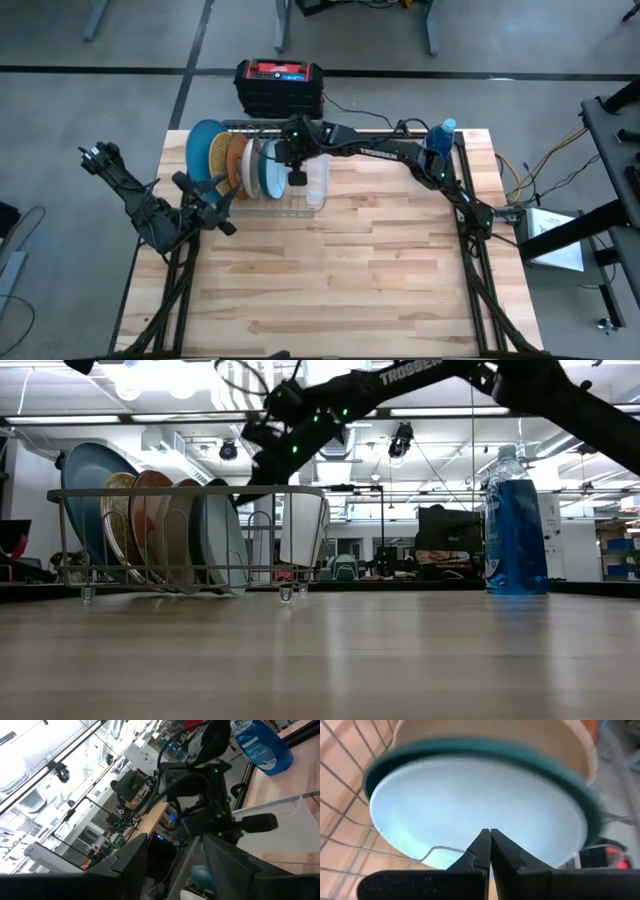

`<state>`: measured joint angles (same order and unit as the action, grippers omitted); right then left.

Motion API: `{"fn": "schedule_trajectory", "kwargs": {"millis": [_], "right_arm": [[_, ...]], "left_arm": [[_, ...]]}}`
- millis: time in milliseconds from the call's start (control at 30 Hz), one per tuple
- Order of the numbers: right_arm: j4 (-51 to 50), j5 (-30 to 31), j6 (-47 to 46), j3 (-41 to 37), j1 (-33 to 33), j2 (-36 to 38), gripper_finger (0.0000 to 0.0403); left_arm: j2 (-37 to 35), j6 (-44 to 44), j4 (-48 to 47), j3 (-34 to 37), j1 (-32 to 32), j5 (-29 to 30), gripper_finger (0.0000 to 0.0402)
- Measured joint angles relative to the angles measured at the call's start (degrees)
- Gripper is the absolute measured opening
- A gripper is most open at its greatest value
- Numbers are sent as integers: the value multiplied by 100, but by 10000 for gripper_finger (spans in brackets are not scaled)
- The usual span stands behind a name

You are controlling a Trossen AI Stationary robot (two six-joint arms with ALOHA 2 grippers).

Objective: Sort dishes
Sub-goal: Put the white plate in the dish rack

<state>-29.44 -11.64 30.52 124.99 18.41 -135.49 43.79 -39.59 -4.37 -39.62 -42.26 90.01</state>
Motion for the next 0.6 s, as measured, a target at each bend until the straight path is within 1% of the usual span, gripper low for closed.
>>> {"fn": "schedule_trajectory", "kwargs": {"millis": [133, 233, 333, 433, 533, 600], "right_arm": [[-161, 151, 64, 27, -4, 143, 0], [106, 103, -34, 11, -6, 121, 0], [585, 103, -46, -39, -51, 108, 0], [902, -33, -129, -39, -101, 119, 0], [1251, -338, -315, -55, -127, 75, 0], [1430, -377, -460, -67, -137, 67, 0]], "left_arm": [[0, -4, -9, 0, 9, 0, 182], [0, -4, -21, 0, 13, 0, 182], [0, -4, -22, 0, 11, 0, 182], [2, 7, -23, 0, 11, 0, 182], [4, 7, -27, 0, 11, 0, 182], [4, 7, -30, 0, 11, 0, 182]]}}
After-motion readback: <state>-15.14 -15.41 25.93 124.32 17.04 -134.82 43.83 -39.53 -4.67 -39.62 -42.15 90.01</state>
